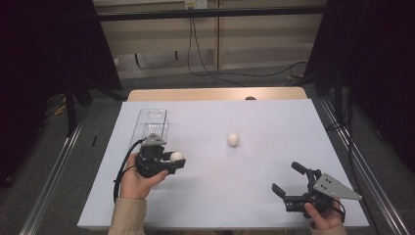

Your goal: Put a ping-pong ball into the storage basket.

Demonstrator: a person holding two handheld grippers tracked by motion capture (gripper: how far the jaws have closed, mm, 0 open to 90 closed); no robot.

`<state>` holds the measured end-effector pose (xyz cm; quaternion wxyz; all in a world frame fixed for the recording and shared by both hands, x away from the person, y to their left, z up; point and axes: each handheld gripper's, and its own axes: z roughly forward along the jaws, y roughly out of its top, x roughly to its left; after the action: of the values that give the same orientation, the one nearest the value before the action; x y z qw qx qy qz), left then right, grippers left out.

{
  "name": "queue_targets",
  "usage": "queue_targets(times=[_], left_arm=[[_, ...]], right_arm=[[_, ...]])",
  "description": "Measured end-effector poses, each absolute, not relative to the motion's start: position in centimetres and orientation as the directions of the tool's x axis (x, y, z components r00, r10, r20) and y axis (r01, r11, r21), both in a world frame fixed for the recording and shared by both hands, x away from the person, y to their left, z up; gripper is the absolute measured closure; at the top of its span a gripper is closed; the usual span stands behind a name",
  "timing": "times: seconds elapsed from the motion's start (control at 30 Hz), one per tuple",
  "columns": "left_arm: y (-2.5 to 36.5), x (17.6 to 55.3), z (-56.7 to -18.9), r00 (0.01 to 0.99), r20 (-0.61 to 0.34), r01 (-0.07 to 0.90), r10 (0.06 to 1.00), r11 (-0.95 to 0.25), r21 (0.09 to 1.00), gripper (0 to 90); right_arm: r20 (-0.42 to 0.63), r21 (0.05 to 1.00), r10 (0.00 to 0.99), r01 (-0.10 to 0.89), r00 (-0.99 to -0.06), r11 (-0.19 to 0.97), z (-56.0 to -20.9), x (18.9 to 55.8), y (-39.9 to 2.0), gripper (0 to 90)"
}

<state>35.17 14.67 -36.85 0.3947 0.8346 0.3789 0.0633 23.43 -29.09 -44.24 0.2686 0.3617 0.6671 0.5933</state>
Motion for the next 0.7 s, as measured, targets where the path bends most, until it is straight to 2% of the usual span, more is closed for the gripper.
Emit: queue_targets(times=[0.7], left_arm=[[15.11,35.62,-36.47,0.69,-0.191,0.589,0.699,-0.388,0.708,51.0]], right_arm=[[0.074,0.986,0.799,0.166,-0.597,0.032,-44.27,23.49,-29.08,1.1]])
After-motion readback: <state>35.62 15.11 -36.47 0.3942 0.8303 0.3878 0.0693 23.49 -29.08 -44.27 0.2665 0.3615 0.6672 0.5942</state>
